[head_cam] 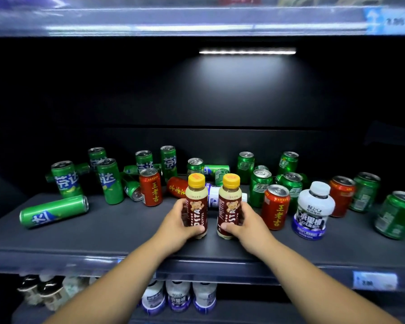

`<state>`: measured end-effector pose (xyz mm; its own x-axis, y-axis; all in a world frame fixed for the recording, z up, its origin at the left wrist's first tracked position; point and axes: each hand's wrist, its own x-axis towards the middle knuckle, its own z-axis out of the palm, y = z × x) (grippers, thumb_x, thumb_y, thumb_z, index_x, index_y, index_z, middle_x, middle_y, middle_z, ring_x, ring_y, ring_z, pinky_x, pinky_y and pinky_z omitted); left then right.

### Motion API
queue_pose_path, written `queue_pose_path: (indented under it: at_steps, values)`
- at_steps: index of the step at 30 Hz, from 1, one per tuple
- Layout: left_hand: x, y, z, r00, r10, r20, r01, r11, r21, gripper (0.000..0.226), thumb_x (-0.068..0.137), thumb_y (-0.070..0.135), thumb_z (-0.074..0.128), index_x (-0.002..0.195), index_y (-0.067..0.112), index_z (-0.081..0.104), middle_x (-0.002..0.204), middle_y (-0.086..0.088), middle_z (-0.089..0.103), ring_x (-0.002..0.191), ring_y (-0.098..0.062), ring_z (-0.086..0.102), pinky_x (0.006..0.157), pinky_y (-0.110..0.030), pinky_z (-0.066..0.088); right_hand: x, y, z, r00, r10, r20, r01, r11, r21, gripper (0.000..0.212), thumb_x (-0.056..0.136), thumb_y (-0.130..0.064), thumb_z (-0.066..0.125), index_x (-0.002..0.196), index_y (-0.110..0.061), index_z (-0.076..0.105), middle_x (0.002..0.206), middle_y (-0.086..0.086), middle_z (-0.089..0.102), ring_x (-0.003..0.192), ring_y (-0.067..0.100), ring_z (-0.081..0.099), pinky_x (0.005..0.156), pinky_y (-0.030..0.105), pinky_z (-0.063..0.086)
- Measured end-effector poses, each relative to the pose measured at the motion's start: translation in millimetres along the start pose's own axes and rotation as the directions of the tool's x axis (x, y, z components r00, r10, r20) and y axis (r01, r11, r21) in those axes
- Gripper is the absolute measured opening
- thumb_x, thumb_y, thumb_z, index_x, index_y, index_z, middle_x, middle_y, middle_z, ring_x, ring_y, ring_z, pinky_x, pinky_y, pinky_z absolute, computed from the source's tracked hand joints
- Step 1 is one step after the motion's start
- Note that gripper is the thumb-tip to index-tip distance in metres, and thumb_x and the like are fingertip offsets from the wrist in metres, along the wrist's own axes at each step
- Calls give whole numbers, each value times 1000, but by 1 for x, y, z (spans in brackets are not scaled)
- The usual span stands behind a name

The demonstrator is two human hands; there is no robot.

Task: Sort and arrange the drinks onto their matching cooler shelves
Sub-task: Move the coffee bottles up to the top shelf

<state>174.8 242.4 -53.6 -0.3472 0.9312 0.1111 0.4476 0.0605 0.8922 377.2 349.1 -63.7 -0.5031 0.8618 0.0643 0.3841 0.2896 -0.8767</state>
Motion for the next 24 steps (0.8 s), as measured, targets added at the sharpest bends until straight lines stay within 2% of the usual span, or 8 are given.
queue_pose_path:
  at_steps: [6, 9, 11, 14, 16, 18, 21, 24]
  values:
    - [-2, 6, 5, 999, -24, -48, 24, 1000, 4, 62, 74, 8, 84, 121, 29, 51, 110, 15, 66, 100, 4, 61, 98, -29, 49, -5, -11, -1, 998, -10, -67, 13, 999, 50, 48, 79, -25, 84, 119, -30, 59, 116, -10, 71, 106, 7, 67, 100, 40, 53]
    - [-13, 26, 7, 998, 22, -59, -23, 1000, -16, 58, 75, 9, 84, 115, 35, 52, 103, 18, 67, 89, 11, 64, 79, -11, 51, -16, -25, -14, 992, -66, -107, 77, 992, 104, 42, 79, -22, 84, 111, -32, 59, 109, -12, 72, 100, 0, 68, 93, 31, 55]
    - [-21, 46, 11, 994, 72, -82, -76, 996, -40, 56, 75, 6, 84, 108, 39, 53, 99, 18, 68, 85, 10, 65, 69, -6, 48, -30, -38, -30, 986, -114, -124, 126, 987, 98, 42, 79, -19, 85, 109, -32, 59, 105, -16, 72, 95, -7, 67, 86, 21, 52]
    - [-35, 83, 20, 983, 154, -97, -159, 986, -46, 52, 75, 9, 84, 110, 36, 57, 100, 13, 71, 84, 3, 68, 67, -13, 52, -54, -56, -63, 972, -183, -147, 195, 978, 71, 43, 76, -23, 86, 109, -36, 61, 105, -16, 73, 96, -3, 69, 87, 24, 54]
    - [-45, 112, 32, 974, 198, -107, -205, 977, -56, 53, 72, 16, 87, 116, 31, 60, 100, 10, 73, 85, 2, 69, 74, -20, 57, -75, -64, -91, 964, -211, -165, 222, 974, 50, 42, 76, -24, 87, 106, -38, 61, 99, -20, 73, 91, -8, 68, 81, 16, 52]
    - [-54, 143, 46, 963, 239, -121, -249, 965, -78, 56, 65, 28, 89, 114, 32, 63, 98, 8, 76, 87, -5, 71, 82, -35, 60, -99, -68, -124, 953, -232, -194, 244, 969, 42, 41, 76, -22, 87, 106, -35, 62, 96, -20, 72, 87, -12, 66, 74, 7, 49]
    - [-71, 195, 77, 947, 301, -116, -311, 947, -83, 56, 56, 41, 89, 107, 35, 65, 97, 10, 76, 90, -9, 72, 85, -44, 59, -140, -72, -186, 939, -244, -243, 256, 967, 16, 37, 75, -21, 87, 100, -34, 63, 93, -16, 73, 84, -9, 68, 74, 14, 51]
    - [-90, 250, 116, 927, 352, -128, -367, 923, -117, 60, 50, 48, 86, 104, 31, 66, 95, 9, 76, 89, -10, 72, 85, -44, 58, -180, -73, -252, 916, -252, -313, 264, 964, -3, 35, 74, -21, 88, 98, -31, 66, 92, -11, 76, 84, -2, 71, 74, 19, 55]
